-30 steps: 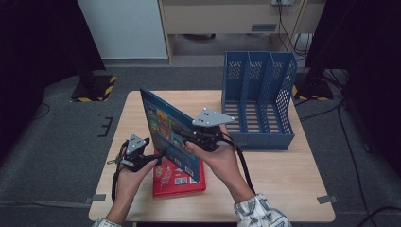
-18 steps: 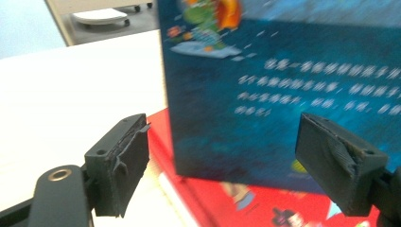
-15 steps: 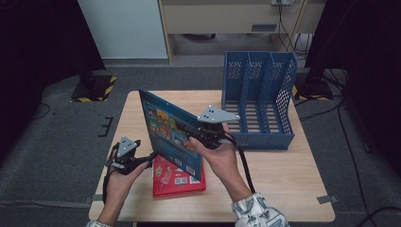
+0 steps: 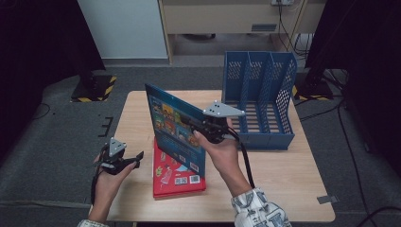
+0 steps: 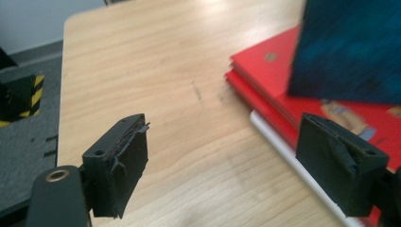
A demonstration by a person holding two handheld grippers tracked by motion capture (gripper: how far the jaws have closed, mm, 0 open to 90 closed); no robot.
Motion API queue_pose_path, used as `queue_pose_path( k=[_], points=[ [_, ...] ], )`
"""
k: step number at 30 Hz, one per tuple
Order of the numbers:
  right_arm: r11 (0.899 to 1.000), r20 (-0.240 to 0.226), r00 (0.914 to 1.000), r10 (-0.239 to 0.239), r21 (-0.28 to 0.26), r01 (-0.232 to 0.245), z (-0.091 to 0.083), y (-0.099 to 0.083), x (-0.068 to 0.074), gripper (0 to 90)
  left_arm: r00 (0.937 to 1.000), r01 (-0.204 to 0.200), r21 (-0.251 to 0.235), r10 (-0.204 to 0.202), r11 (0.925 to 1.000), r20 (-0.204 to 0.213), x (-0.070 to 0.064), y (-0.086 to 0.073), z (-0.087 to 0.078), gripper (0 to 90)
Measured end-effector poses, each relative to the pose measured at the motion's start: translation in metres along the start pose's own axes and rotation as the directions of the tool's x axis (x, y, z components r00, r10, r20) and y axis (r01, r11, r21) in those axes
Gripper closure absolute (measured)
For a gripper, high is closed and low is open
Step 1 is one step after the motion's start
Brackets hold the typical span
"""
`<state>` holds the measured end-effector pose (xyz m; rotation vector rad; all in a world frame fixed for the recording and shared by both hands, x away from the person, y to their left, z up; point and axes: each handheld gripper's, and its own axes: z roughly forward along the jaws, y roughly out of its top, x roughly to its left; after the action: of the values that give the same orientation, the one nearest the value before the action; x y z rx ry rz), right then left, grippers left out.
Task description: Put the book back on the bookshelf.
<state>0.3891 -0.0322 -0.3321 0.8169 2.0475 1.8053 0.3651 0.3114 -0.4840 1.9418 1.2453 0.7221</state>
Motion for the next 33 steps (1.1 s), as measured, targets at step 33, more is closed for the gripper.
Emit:
queue_pose_path(
  k=[33],
  points=[
    [1.0, 0.106, 0.9943, -0.001, -0.016, 0.003, -0.019, 0.034, -0.014, 83.1, 0.9996, 0.027, 0.156, -0.028, 0.9873, 0.008, 0.018, -0.021, 0.022, 4.2]
  ],
)
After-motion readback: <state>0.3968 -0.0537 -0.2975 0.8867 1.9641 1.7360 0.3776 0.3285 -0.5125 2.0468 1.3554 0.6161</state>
